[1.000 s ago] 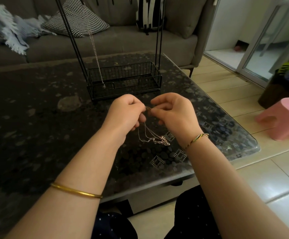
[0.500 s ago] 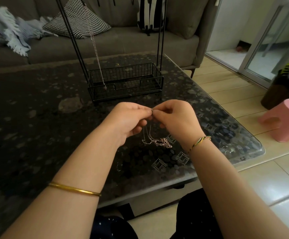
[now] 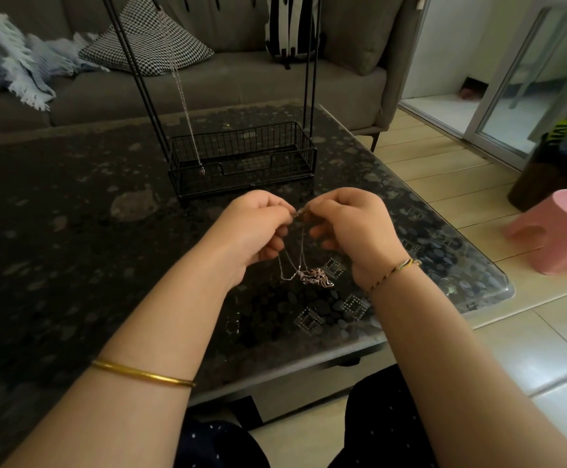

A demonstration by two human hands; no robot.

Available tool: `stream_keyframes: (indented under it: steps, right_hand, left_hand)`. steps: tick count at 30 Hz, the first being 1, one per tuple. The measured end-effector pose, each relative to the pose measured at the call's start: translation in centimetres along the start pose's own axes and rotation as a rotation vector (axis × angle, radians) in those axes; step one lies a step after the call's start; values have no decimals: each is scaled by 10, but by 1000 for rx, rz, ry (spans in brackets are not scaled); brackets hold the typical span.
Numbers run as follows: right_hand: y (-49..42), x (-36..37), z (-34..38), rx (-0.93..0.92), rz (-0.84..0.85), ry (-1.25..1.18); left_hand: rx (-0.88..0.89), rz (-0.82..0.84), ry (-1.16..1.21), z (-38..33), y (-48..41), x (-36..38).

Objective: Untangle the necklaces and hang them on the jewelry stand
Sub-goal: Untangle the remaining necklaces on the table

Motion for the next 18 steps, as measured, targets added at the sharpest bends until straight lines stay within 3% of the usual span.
stream_keyframes:
  steps: [6, 13, 18]
  right_hand:
    - [0, 3, -7, 120, 36, -159]
    - [1, 1, -3, 67, 46, -77]
    - [1, 1, 1, -28, 10, 13]
  left_hand:
    - [106, -22, -54, -8, 0, 0]
    - [131, -68, -61, -10, 2, -5]
    - [49, -28, 46, -6, 1, -1]
Point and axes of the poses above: each hand's wrist, its own y-axis away from the middle knuckle, its own x-axis out of the palm, z = x × y, the point moved 8 cm from there along -y, towards the middle knuckle, and after that the axes turned 3 degrees about -y, right-handed, at the moved point
